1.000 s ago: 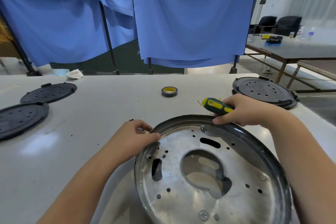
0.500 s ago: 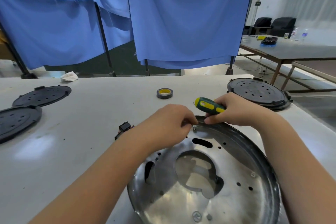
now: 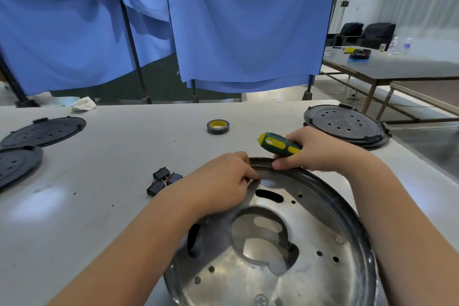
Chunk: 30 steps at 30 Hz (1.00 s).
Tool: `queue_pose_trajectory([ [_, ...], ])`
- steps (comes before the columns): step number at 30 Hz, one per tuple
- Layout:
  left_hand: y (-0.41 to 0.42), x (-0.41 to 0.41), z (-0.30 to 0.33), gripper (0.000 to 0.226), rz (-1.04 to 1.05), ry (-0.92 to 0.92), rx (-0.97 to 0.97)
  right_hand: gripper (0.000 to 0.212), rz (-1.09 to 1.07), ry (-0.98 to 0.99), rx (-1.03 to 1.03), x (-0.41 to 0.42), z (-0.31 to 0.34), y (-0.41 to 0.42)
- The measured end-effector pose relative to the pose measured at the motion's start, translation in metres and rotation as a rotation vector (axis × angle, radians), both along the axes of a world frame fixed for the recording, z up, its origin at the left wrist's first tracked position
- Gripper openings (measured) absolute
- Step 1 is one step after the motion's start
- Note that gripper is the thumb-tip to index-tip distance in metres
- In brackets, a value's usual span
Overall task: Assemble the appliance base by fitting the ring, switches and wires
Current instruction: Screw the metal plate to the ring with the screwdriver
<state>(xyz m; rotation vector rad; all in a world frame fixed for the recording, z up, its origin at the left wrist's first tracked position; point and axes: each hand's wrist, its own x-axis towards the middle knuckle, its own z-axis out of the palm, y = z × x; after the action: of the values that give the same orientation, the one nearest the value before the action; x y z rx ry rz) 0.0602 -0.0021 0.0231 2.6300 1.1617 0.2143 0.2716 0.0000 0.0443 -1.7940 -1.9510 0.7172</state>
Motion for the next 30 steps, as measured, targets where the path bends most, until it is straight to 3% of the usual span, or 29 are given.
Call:
queue_pose_trajectory([
  [8,-0.002,0.002,0.000,0.044,0.023,-0.013,0.008,0.022,-0.010,0.066,0.003,-0.001,0.005,-0.002],
  [13,-0.002,0.000,0.001,0.046,0.018,0.065,-0.015,0.031,-0.072,0.254,0.103,-0.004,0.023,-0.013],
  [18,-0.003,0.001,0.001,0.046,0.021,0.059,-0.022,0.012,-0.062,0.495,0.256,-0.010,0.048,-0.029],
  [23,0.000,-0.003,0.008,0.034,0.089,-0.132,0.130,0.007,-0.071,0.708,0.377,-0.018,0.059,-0.033],
  [25,0.003,-0.006,0.007,0.049,0.121,-0.105,0.173,0.010,-0.078,0.822,0.413,-0.022,0.060,-0.032],
  [27,0.004,-0.009,0.003,0.077,0.158,0.029,0.072,0.017,-0.080,0.884,0.436,-0.025,0.060,-0.032],
  [30,0.004,-0.010,-0.001,0.096,0.165,0.137,-0.066,0.023,-0.064,0.918,0.443,-0.027,0.057,-0.031],
])
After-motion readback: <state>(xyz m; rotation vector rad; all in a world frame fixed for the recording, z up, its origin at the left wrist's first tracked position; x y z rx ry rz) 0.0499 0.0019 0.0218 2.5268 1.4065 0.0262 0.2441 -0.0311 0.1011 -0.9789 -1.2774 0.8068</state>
